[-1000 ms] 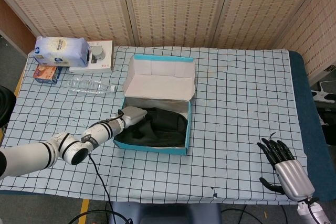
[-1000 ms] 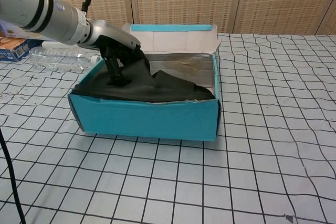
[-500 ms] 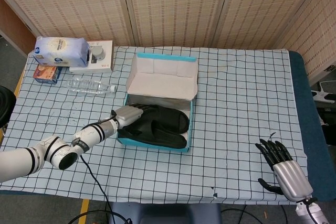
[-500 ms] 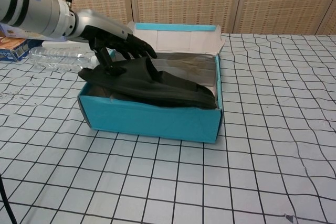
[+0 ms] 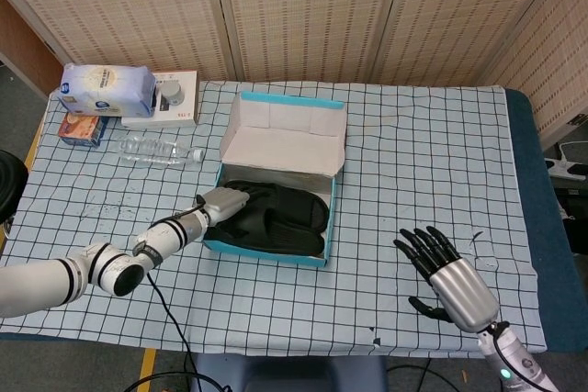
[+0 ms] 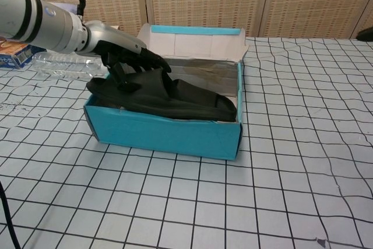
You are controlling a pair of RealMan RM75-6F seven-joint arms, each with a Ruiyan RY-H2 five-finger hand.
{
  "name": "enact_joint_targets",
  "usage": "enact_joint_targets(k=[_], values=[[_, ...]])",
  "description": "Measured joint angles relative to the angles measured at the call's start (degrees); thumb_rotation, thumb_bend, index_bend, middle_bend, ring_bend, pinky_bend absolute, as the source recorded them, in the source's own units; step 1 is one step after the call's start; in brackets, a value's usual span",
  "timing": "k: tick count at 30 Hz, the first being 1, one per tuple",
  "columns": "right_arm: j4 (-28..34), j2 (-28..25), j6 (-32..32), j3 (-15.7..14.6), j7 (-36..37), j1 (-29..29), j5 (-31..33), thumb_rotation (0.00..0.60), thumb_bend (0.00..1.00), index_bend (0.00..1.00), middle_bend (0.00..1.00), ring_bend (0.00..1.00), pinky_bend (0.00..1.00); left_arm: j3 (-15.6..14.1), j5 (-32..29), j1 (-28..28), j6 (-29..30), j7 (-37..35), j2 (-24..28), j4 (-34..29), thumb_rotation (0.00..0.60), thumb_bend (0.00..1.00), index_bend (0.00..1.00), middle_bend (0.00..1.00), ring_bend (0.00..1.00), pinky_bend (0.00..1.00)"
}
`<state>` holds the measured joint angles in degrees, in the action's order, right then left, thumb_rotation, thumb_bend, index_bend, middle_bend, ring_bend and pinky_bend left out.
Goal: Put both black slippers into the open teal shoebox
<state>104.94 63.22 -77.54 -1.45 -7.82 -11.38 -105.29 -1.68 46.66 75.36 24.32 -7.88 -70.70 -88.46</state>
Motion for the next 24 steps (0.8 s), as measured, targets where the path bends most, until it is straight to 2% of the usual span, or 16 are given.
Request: enact_joint_targets(k=[8,11,15,24], values=[[4.3,2.0,9.7,3.6,-5.3,-6.9,1.4,0.57,0.25,0.0,0.0,0.0,0.0,2.5,-0.4,-1.4,-0.2,-0.8,-0.9,0.5,0.6,0.51,0.0,0.04,0.0,0.06],[5.2,3.7,15.2,5.0,-8.1,-10.1,4.3,0.573,0.33,0.0,0.0,0.0,0.0,3.4,-0.3,-1.9,-0.2,-1.2,-1.7,0.7,0.6,0.51,0.0,0.05,0.0,0.06],[5.6,7.5,21.8,6.9,-12.9,-14.4,10.4,0.58,0.36,0.0,0.0,0.0,0.0,3.9,-0.1,-2.1,-0.7,-0.8,-2.4,0.9,0.6,0.51,0.0,0.05,0.0,0.06],[4.2,14.3,27.9,8.5,-22.5,-19.9,19.9,0.585,0.37,0.01,0.0,0.0,0.0,4.2,-0.3,-2.4,-1.1,0.4,-3.1,1.8,0.6,0.51,0.02,0.05,0.0,0.06]])
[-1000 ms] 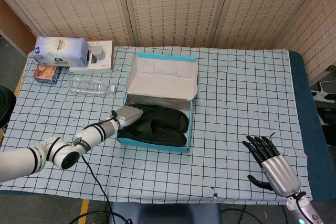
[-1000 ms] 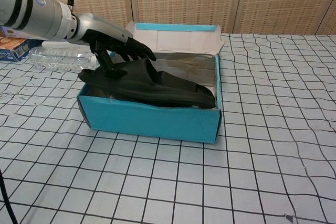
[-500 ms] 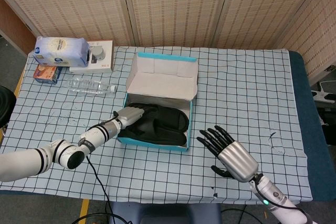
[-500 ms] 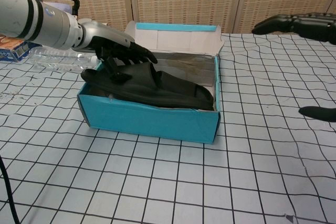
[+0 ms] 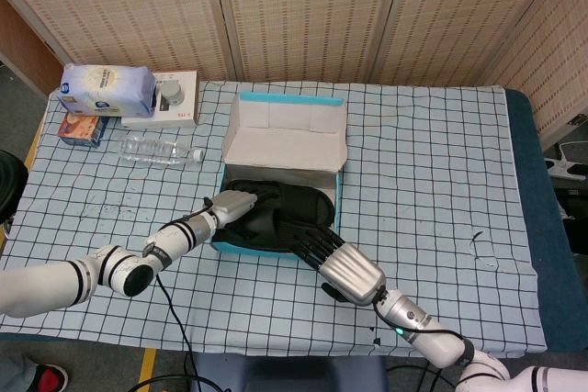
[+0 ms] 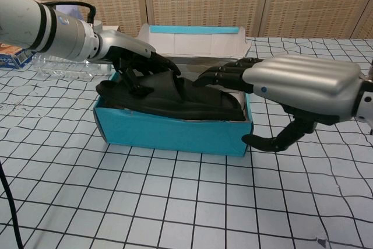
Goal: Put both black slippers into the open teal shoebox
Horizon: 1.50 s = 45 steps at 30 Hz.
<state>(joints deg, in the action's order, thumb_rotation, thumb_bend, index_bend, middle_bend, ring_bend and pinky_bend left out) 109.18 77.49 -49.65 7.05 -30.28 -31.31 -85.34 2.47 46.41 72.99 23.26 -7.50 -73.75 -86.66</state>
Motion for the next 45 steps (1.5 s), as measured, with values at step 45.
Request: enact_joint_targets(k=[45], values=[[-6.0,13.4,-8.5,-2.5,-26.4,-15.7,34.0,0.595,0.37,0.03,0.0,0.0,0.0,9.7,12.4,-8.6,-5.6,-10.4,0.1,0.7,0.6,0.51,0.05,0.09,0.0,0.09]])
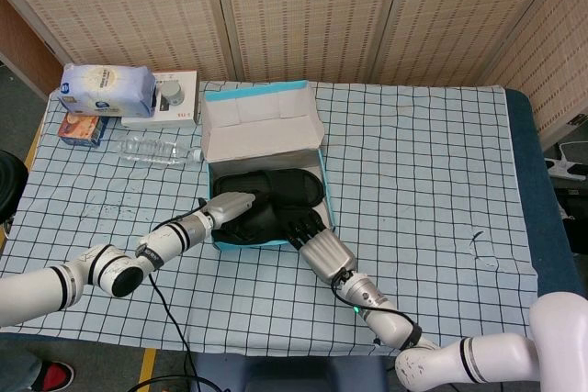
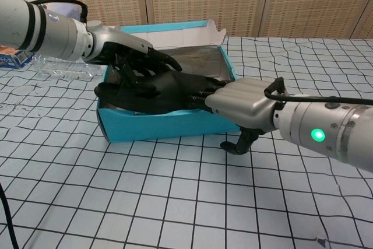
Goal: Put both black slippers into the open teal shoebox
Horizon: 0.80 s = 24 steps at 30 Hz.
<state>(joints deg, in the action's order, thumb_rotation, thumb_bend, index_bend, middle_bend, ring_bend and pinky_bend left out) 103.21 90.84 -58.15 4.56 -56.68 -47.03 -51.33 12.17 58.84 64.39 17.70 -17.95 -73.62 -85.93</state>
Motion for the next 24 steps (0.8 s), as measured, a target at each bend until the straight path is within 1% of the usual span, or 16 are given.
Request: enact_joint_targets(k=[2,4,9,12,15,17,20,24], values=[[0.8,-0.3,-0.9,-0.4,-0.7,-0.3,0.0,0.595,0.37,0.04,0.0,0.0,0.0,1.2,0.6,-0.6,-0.3,-1.3,0.1,-0.4,0.6,0.51,0.06,0.09,0.0,0.09],[0.7,-0.2,-0.9,-0.7,-1.7,-0.8,1.1,0.596,0.37,0.04,0.0,0.0,0.0,2.9,1.9,-1.5,-0.6,-3.1,0.5,-1.7,0.6,0.51,0.06,0.1,0.0,0.09],[-1.1,1.3,-0.7,-1.1,-4.2,-2.8,5.7,0.596,0.37,0.03,0.0,0.0,0.0,7.1,6.5,-4.4,-1.3,-7.5,3.2,-6.3,0.6,0.51,0.06,0.1,0.0,0.09],[-2.2,2.3,-1.0,-1.4,-5.6,-4.0,8.0,0.595,0.37,0.03,0.0,0.0,0.0,8.8,9.1,-6.0,-1.7,-9.7,4.8,-8.1,0.6,0.51,0.06,0.1,0.0,0.09],[-2.4,2.8,-1.8,-1.5,-6.2,-4.9,9.3,0.596,0.37,0.0,0.0,0.0,0.0,9.7,11.5,-7.6,-1.1,-11.1,5.6,-9.4,0.6,0.51,0.08,0.12,0.03,0.09],[-1.4,2.2,-2.1,-1.6,-5.6,-4.8,8.8,0.596,0.37,0.0,0.0,0.0,0.0,9.9,13.0,-8.4,-0.4,-11.8,6.1,-9.9,0.6,0.51,0.08,0.13,0.05,0.09],[1.6,0.0,-2.9,-1.9,-4.0,-4.3,6.2,0.596,0.37,0.0,0.0,0.0,0.0,9.9,15.6,-9.8,0.7,-12.8,7.3,-10.4,0.6,0.51,0.09,0.13,0.06,0.09],[7.2,-5.5,-4.7,-2.9,-1.6,-3.0,1.4,0.595,0.36,0.0,0.0,0.0,0.0,9.2,18.3,-11.4,3.6,-13.2,8.7,-10.6,0.6,0.51,0.1,0.14,0.08,0.1]])
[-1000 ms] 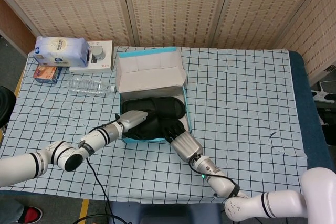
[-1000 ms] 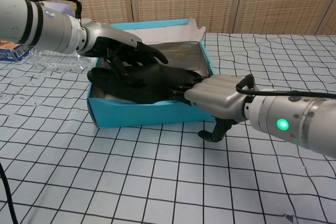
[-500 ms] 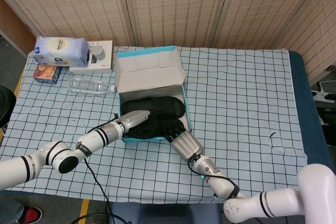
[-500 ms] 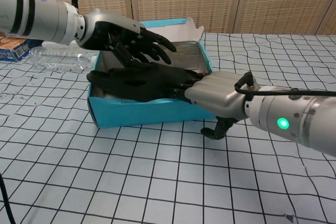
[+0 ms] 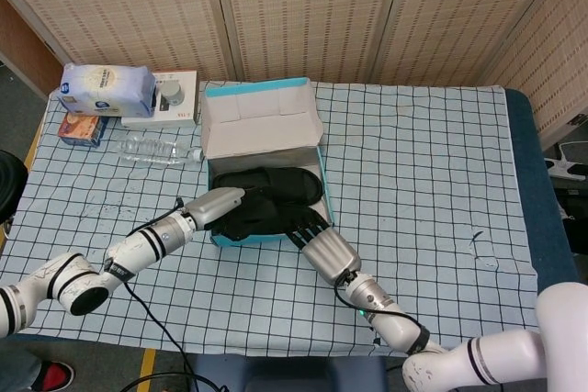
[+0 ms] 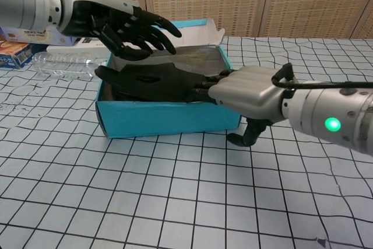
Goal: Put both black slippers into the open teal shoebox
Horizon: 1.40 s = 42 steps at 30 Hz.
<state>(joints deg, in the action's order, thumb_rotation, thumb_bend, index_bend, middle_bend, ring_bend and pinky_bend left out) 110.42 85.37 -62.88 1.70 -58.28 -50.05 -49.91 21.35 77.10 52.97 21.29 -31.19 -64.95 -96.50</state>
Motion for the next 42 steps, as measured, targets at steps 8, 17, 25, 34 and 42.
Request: enact_joint_targets(k=[8,17,25,34,42], values=[[6.1,-9.2,-1.8,-1.8,6.6,2.8,-6.4,0.594,0.36,0.0,0.0,0.0,0.0,-4.0,4.5,-4.4,8.4,2.1,2.9,-1.4,0.6,0.51,0.11,0.17,0.12,0.12],[8.1,-15.1,-5.9,-4.8,16.7,8.9,-17.7,0.595,0.36,0.0,0.0,0.0,0.0,-9.4,8.7,-11.5,23.9,9.5,0.7,-1.9,0.6,0.48,0.15,0.25,0.2,0.18],[5.8,-21.1,-17.0,-10.8,28.2,20.5,-34.3,0.595,0.36,0.0,0.0,0.0,0.0,-13.6,11.0,-14.6,30.7,14.9,-7.4,1.3,0.6,0.45,0.14,0.23,0.14,0.15],[-0.3,-21.5,-21.3,-14.5,34.6,28.1,-39.7,0.595,0.36,0.0,0.0,0.0,0.0,-9.9,8.2,-13.4,36.0,21.8,-15.8,6.4,0.6,0.44,0.15,0.22,0.13,0.13],[-3.3,-21.6,-19.9,-13.6,38.5,31.0,-42.0,0.596,0.36,0.0,0.0,0.0,0.0,-8.5,7.4,-13.6,41.5,23.0,-17.0,8.7,0.6,0.45,0.16,0.3,0.21,0.16]])
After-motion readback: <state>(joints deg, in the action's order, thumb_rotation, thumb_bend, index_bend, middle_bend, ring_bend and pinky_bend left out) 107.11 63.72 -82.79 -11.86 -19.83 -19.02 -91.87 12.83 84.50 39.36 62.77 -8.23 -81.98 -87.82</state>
